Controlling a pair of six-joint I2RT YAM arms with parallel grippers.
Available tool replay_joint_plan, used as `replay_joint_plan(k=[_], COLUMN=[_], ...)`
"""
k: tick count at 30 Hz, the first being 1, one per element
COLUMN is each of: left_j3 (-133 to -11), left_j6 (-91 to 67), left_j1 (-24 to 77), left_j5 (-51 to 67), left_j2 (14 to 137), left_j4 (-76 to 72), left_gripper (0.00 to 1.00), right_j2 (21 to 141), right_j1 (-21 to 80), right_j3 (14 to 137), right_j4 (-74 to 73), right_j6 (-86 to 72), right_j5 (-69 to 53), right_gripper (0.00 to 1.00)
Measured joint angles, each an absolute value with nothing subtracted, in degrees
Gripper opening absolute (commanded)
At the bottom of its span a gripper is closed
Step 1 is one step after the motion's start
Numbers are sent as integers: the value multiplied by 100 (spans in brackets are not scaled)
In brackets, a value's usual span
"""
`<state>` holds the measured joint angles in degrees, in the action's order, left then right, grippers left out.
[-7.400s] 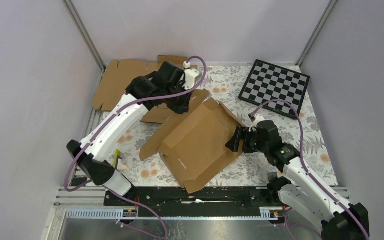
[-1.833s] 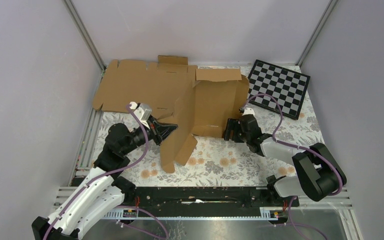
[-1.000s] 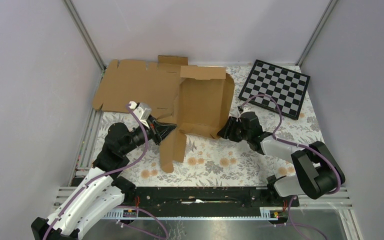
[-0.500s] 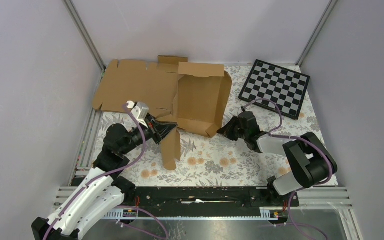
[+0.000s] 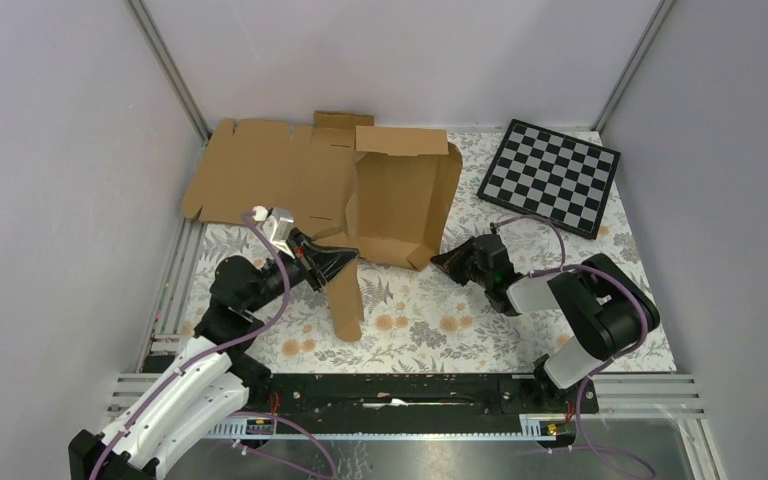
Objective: Fold the paper box
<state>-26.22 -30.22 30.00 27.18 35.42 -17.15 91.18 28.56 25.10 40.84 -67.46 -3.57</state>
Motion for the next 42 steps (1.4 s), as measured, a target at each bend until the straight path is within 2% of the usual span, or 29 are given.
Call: replay_joint_plan(k=[6, 18, 23, 26, 28, 30, 35, 37, 42], left_j3=[-2582, -2585, -2585, -2635, -2755, -2934, -3468, -3627, -3913], left_j6=[-3059, -3288, -3288, -3170, -3052, -2902, -2429, -2263, -1844], left_j1=[3002, 3020, 3026, 3028, 3033, 3033, 3037, 3037, 3037], left_j5=[2764, 2810, 2799, 2755, 2711, 2672, 2582, 2523, 2327], left_j2=[3522, 3476, 3448, 3448, 3465, 3492, 3645, 3699, 3765], left_j4=[-1726, -1304, -1142, -956, -760, -504, 176, 384, 880], left_gripper=[0, 0, 0, 0, 0, 0, 0, 0, 0], right_j2=[9172, 8514, 8241, 7728, 7199, 6810, 6012, 5725, 5426], right_j1=[2862, 2947, 2950, 2950, 2869, 2652, 1577, 1122, 591], right_j3=[2357, 2427, 2467, 2700, 3011, 3345, 3618, 3437, 2908], right_j4=[4464, 4831, 4484, 3712, 3041, 2491, 1293, 923, 309], right_j6=[-7297, -8099, -7653, -6860, -6084, -5387, -3872, -3489, -3017], right_j5=[-263, -416, -523, -554, -585, -701, -1037, -1140, -1116], right_gripper=[1, 3, 37, 55, 73, 84, 92, 99, 100])
